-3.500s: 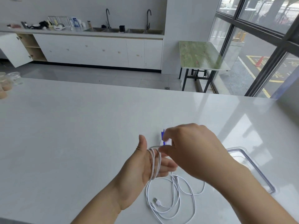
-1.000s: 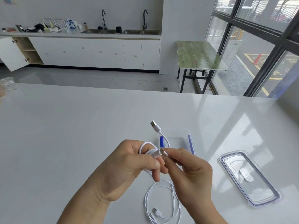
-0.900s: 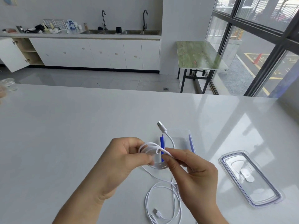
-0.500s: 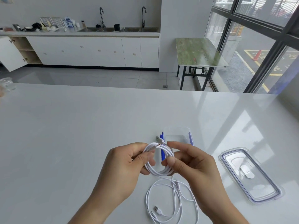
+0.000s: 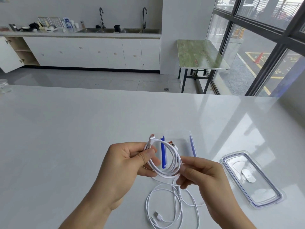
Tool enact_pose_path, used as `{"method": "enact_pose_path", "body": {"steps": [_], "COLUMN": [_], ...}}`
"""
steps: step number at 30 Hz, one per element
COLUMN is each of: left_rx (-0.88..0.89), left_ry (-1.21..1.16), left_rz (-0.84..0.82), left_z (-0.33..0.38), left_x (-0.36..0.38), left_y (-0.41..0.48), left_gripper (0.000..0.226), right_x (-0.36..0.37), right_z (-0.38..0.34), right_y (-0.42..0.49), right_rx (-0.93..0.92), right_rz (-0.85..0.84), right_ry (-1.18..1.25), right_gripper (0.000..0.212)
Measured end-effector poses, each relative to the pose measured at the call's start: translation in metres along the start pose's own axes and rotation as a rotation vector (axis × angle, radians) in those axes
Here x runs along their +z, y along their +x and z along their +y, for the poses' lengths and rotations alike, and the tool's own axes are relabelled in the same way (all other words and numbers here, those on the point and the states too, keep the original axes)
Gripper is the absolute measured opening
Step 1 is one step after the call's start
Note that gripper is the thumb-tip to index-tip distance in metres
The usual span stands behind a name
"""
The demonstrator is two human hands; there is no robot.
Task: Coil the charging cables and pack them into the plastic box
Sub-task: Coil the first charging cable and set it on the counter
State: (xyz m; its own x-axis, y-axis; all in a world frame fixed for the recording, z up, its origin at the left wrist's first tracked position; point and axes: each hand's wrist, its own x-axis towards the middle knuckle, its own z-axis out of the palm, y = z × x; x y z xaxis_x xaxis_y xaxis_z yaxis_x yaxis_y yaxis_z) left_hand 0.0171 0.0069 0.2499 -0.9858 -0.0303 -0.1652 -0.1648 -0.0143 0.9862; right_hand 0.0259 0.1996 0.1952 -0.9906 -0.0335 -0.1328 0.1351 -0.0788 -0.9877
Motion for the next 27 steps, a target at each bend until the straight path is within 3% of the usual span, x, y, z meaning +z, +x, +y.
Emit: {"method": "enact_pose_path", "body": {"steps": [3, 5, 7, 10, 16, 20, 24, 27], "left_rx": [-0.020, -0.032, -0.033, -0.024, -0.023, -0.034, 0.015, 0.046], "left_ry": [-0.033, -0.048, -0.068, -0.077, -0.031, 0.162, 0.262, 0.308], "left_rz": [-0.049, -0.073, -0.075, -0.058, -0.029, -0.049, 0.074, 0.075], "left_z": [0.002, 0.003, 0.003, 0.003, 0.001, -0.007, -0.014, -0.014], "left_x": [0.002, 0.002, 0.002, -0.001, -0.007, -0.002, -0.001, 0.001], "left_y": [0.000, 0.000, 0.000, 0.001, 0.005, 0.007, 0.010, 0.009], "left_gripper": [0.021, 0.020, 0.020, 0.019, 0.018, 0.024, 0.020, 0.020], "right_x": [0.000, 0.001, 0.001, 0.000, 0.003, 0.009, 0.011, 0.009], "right_z": [-0.003, -0.004, -0.003, 0.000, -0.003, -0.002, 0.001, 0.003], "right_y": [0.001, 0.003, 0.007, 0.009, 0.005, 0.007, 0.009, 0.009], "right_rx": [0.010, 0.023, 0.050, 0.068, -0.009, -0.142, -0.115, -0.204], "right_rz": [-0.072, -0.104, -0.096, -0.084, -0.180, -0.187, -0.202, -0.252], "right_ry": [-0.102, -0.135, -0.120, -0.119, 0.032, -0.053, 0.146, -0.062], "right_gripper": [0.039, 0.032, 0.022, 0.033, 0.016, 0.038, 0.040, 0.046]}}
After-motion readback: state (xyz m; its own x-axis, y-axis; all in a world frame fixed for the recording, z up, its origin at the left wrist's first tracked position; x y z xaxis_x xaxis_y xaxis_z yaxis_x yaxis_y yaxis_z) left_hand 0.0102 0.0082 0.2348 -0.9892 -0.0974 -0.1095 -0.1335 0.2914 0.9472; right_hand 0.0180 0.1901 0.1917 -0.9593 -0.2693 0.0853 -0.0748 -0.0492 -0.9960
